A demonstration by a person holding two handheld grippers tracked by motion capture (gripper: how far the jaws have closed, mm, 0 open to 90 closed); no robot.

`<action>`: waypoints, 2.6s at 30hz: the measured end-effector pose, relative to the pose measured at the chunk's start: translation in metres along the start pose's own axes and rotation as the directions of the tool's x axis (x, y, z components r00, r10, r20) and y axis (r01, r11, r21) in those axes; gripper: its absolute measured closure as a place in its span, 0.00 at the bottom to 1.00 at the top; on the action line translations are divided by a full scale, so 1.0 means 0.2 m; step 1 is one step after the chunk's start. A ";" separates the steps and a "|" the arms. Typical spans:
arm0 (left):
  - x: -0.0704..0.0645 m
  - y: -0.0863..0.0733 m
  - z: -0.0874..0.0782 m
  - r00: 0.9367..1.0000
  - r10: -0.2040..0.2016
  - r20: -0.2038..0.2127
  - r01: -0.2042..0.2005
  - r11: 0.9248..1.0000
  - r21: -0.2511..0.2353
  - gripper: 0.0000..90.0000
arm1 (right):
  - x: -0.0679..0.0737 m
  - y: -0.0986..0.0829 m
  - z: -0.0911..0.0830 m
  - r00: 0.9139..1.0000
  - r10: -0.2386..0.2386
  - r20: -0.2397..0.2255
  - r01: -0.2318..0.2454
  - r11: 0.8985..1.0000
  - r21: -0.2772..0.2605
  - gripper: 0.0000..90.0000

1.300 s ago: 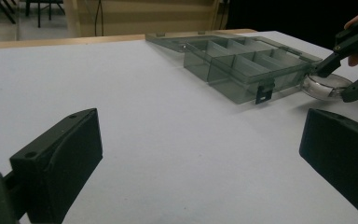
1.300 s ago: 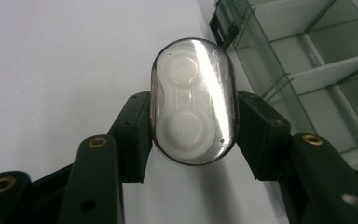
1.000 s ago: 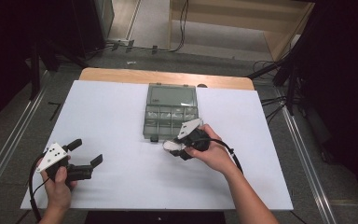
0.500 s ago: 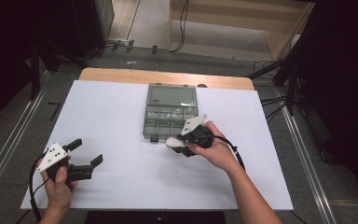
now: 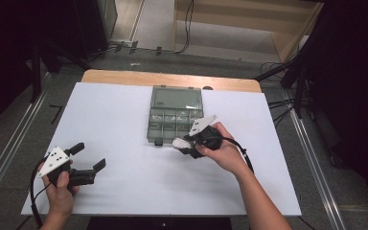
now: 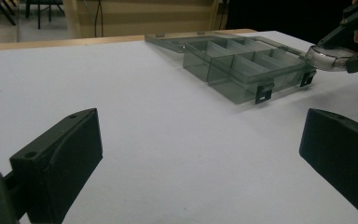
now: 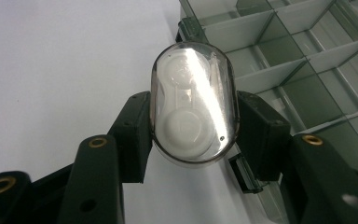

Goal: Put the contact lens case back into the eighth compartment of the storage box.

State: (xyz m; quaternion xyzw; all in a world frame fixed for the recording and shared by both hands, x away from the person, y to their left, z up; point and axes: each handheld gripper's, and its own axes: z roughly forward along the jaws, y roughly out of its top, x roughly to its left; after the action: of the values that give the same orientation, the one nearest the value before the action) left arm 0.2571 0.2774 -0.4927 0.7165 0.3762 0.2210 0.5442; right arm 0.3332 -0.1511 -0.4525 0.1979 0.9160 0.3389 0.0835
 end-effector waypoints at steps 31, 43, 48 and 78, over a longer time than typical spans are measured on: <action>0.00 0.00 0.00 1.000 0.001 -0.002 -0.001 1.000 -0.003 0.00 | -0.07 0.01 -0.07 0.998 0.041 0.040 -0.040 0.999 -0.025 0.52; 0.00 0.00 0.00 1.000 0.002 -0.001 -0.002 1.000 -0.002 0.00 | -0.10 0.00 -0.09 0.996 0.072 0.055 -0.070 0.997 -0.026 0.52; 0.00 0.00 0.00 1.000 0.001 -0.001 -0.001 1.000 -0.002 0.00 | -0.11 -0.01 -0.09 0.995 0.080 0.061 -0.079 0.997 -0.025 0.52; 0.00 0.00 0.00 1.000 0.005 0.002 -0.005 1.000 0.000 0.00 | -0.18 -0.04 -0.13 0.981 0.152 0.120 -0.151 0.988 -0.024 0.52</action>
State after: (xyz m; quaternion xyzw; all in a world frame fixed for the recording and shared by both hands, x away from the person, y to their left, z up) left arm 0.2571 0.2775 -0.4926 0.7177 0.3740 0.2213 0.5441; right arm 0.3561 -0.1867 -0.4368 0.2867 0.8889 0.3385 0.1145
